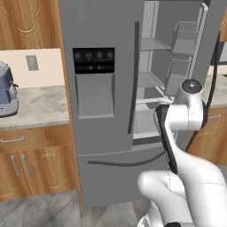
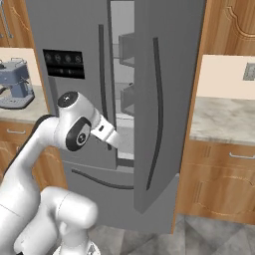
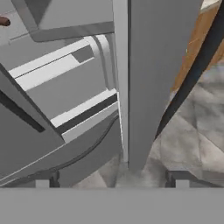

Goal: Retrieve the sausage and cheese from the fridge and place them on the cutting board on the counter.

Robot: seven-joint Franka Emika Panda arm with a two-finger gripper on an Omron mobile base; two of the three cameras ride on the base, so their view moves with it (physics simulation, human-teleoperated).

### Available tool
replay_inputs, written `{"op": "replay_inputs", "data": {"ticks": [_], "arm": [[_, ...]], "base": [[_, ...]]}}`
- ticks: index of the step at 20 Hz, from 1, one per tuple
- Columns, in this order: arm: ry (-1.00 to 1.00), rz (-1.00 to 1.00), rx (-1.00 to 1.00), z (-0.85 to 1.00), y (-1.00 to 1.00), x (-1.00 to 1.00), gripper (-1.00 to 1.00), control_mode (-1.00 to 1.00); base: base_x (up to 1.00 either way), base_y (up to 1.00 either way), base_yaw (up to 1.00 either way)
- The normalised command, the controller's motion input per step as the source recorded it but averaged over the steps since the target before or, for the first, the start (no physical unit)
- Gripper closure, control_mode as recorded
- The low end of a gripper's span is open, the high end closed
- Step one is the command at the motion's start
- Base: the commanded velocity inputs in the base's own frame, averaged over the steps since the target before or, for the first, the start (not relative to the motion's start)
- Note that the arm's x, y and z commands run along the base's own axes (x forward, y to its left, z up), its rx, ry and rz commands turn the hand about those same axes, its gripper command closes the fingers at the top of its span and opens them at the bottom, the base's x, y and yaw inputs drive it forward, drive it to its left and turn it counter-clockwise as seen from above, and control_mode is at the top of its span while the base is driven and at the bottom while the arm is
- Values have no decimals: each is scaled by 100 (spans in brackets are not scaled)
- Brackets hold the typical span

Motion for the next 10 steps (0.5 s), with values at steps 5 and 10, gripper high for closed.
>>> {"op": "replay_inputs", "data": {"ticks": [5,10], "arm": [[-1,-41,34,-72,45,43,-100,-100],[-8,-29,26,-51,2,44,-100,-100]], "base": [[0,0,0],[0,0,0]]}}
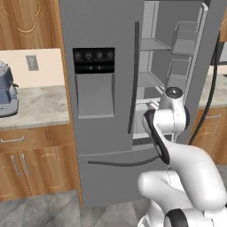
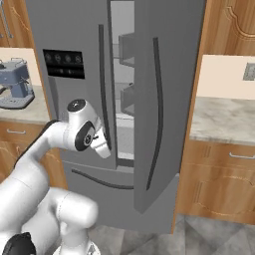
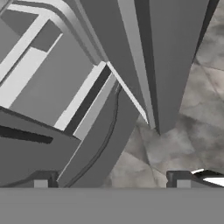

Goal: Retrieve the sausage and cheese from the fridge and place them on the cutting board on the counter.

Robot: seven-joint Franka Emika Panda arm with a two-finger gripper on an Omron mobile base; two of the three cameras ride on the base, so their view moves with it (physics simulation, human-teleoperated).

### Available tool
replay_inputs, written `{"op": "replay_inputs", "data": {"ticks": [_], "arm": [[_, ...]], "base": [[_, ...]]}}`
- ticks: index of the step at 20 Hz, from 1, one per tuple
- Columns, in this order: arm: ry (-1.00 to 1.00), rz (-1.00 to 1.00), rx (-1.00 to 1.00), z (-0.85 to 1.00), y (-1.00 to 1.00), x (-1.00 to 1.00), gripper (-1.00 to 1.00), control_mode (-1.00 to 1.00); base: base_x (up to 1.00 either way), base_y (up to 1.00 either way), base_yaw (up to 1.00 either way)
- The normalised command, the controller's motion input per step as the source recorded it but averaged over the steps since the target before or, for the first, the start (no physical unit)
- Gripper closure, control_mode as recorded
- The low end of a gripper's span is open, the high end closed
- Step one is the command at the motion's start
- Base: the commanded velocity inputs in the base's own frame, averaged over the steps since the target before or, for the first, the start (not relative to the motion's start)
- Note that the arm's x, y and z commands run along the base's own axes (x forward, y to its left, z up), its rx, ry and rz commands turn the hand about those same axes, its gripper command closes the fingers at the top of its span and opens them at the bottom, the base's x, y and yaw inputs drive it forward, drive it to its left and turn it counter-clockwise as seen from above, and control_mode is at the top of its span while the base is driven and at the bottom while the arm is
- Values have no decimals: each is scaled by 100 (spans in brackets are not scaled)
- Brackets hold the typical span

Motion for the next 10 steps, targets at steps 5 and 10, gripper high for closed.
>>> {"op": "replay_inputs", "data": {"ticks": [5,10], "arm": [[-15,-37,11,-33,-7,47,-100,-100],[-15,-39,2,-4,-11,17,-100,-100]], "base": [[0,0,0],[0,0,0]]}}
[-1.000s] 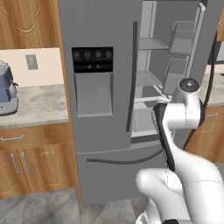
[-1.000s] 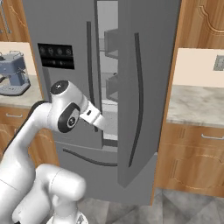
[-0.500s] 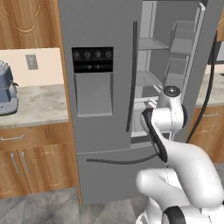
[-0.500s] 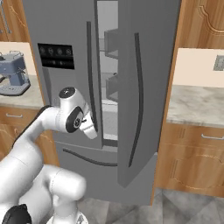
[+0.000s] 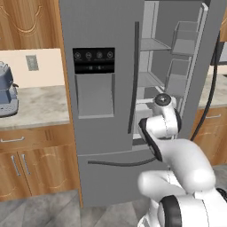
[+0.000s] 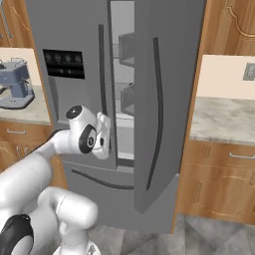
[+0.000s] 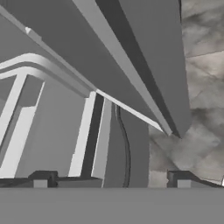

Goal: Retrieve the sausage and cheese from the fridge and place them on the cutting board on the counter.

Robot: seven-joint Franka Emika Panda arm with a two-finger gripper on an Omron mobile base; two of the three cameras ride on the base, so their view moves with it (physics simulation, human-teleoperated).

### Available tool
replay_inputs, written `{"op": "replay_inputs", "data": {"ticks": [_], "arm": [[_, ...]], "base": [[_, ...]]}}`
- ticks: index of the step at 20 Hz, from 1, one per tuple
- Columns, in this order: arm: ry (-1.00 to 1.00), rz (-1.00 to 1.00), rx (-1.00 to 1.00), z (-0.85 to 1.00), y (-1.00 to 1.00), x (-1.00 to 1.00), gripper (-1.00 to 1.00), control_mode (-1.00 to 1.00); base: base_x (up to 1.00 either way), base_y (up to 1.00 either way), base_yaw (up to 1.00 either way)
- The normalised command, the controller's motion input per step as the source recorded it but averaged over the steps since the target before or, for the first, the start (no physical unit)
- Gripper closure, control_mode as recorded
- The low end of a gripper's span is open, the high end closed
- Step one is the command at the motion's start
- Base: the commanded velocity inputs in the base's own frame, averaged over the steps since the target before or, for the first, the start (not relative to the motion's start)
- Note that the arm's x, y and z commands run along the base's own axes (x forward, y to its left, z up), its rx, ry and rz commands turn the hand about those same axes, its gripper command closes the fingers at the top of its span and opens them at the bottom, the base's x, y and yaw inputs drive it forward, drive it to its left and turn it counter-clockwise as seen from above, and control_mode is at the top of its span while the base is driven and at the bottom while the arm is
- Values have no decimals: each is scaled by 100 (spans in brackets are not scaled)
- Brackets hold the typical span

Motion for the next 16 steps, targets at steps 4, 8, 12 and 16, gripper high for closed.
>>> {"op": "replay_inputs", "data": {"ticks": [4,8,12,16], "arm": [[-10,-34,0,-2,-39,1,-100,-100],[-8,-25,3,0,-60,0,-100,-100],[-4,-21,3,0,-52,-4,-100,-100],[-5,-17,4,0,-42,-43,-100,-100]], "base": [[0,0,0],[0,0,0],[0,0,0],[0,0,0]]}}
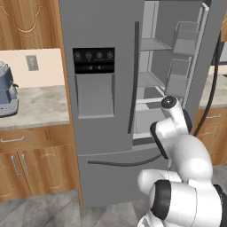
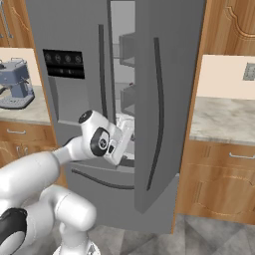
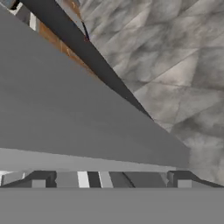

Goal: Retrieve the sausage and cheese from the fridge and place them on the cutting board on the counter.

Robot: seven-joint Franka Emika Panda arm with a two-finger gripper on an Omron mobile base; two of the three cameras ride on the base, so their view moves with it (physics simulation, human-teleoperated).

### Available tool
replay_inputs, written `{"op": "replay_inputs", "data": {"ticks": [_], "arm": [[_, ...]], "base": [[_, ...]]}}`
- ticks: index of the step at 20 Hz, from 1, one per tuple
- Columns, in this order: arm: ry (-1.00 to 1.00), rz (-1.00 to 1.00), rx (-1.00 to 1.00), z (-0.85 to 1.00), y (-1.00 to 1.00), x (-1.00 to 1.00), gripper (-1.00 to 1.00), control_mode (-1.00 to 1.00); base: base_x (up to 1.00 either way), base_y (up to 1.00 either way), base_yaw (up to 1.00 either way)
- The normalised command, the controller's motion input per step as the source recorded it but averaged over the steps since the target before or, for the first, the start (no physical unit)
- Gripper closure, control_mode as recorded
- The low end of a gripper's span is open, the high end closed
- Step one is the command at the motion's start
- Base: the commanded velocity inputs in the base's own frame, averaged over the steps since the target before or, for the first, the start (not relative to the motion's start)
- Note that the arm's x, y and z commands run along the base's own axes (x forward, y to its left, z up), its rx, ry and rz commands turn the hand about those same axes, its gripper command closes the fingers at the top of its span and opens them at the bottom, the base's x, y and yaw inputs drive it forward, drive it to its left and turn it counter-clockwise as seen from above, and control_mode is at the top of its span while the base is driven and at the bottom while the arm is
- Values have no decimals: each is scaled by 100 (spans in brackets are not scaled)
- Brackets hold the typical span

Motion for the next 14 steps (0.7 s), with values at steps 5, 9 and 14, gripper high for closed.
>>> {"op": "replay_inputs", "data": {"ticks": [5,9,14], "arm": [[-9,-16,6,0,-38,-62,-100,-100],[-10,-16,6,1,-50,-26,-100,-100],[-3,-15,6,2,-76,51,-100,-100]], "base": [[0,0,0],[0,0,0],[0,0,0]]}}
